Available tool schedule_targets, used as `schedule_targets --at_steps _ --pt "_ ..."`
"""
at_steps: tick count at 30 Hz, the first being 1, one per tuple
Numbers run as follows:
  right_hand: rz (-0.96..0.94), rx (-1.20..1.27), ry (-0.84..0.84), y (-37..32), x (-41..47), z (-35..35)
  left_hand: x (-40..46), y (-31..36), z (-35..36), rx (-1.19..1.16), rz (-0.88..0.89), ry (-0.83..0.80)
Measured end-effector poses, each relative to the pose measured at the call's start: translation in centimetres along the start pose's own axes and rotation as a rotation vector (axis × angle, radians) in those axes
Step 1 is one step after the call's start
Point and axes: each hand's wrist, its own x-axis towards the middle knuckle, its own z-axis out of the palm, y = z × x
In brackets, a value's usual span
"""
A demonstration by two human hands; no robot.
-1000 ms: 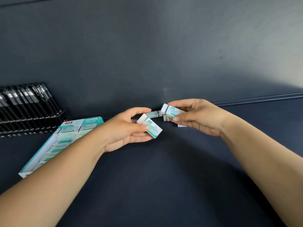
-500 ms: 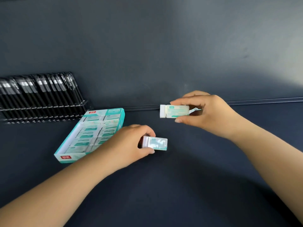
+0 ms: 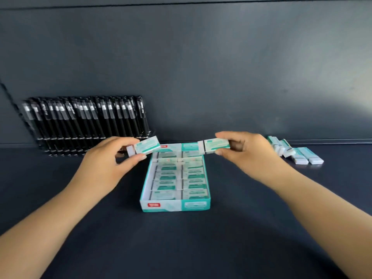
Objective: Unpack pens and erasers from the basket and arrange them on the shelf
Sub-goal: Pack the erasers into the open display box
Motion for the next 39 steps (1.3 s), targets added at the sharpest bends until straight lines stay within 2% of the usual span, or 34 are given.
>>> schedule_targets --at_steps 8,12,16,24,29,32,36,39 --pt "0.01 -0.307 -0.174 -2.5 2.7 7.3 1.4 -5.6 0.0 -0.118 0.001 -0.142" --pt "0.047 -0.382 -0.182 -2.5 3.3 8.5 1.7 -7.0 0.7 -0.313 -0.077 -0.151" --pt "0.027 -0.487 -0.204 -2.8 3.5 9.6 1.6 -6.9 1.4 -0.386 -0.056 -0.165" --pt "-0.029 -0.389 -0.195 -2.4 2.8 8.9 1.5 -7.1 1.6 -0.442 -0.045 -0.165" --pt "-0.086 -0.46 -0.123 -2.0 2.3 9.0 1.3 -6.8 1.5 -0.44 -0.036 -0.169" --pt "-0.088 -0.454 -0.142 -2.0 2.3 8.9 1.2 -6.3 1.4 -0.454 -0.034 -0.141" --pt "-0.084 -0.276 -0.12 -2.6 1.9 8.5 1.0 -5.7 2.0 -0.516 -0.024 -0.122" --pt "-0.21 -0.204 -0.085 -3.2 1.4 8.6 0.6 -4.6 2.4 -0.522 0.043 -0.161"
